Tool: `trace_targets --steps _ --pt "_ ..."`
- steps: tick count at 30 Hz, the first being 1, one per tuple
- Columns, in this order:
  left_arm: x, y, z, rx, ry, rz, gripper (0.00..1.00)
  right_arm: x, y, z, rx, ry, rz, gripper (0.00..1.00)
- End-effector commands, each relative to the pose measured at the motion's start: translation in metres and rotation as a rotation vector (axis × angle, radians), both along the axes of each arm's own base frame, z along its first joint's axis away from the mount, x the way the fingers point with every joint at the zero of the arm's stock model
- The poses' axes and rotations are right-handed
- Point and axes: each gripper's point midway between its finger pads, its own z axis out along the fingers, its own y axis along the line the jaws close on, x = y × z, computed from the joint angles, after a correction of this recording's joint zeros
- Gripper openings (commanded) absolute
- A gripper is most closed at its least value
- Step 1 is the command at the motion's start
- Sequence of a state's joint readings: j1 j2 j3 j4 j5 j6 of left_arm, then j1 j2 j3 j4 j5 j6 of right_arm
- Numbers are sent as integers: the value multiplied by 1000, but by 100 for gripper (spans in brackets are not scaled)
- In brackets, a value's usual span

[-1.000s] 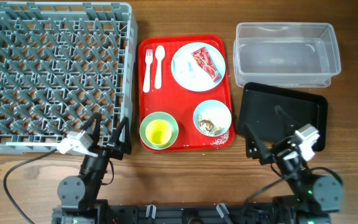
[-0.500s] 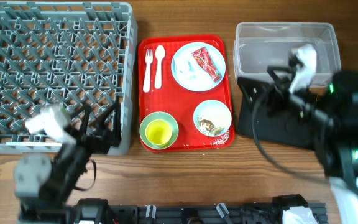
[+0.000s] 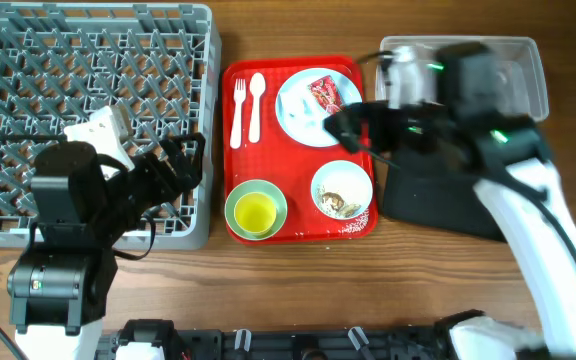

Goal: Sort waste into correct bins and load items into the dishwasher rack
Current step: 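Reach the right gripper to the red wrapper on the blue plate and grasp it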

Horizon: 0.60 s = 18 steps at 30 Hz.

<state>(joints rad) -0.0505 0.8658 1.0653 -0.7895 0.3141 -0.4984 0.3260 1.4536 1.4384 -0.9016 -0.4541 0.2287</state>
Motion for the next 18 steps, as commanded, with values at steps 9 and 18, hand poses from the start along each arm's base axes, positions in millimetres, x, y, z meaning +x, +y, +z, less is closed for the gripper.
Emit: trace_targets --steps 9,18 --pt "-6 -2 0 6 14 -23 100 123 -16 -111 -412 43 -152 72" --pt "-6 -2 0 6 14 -23 100 149 -19 -203 -508 104 -143 54"
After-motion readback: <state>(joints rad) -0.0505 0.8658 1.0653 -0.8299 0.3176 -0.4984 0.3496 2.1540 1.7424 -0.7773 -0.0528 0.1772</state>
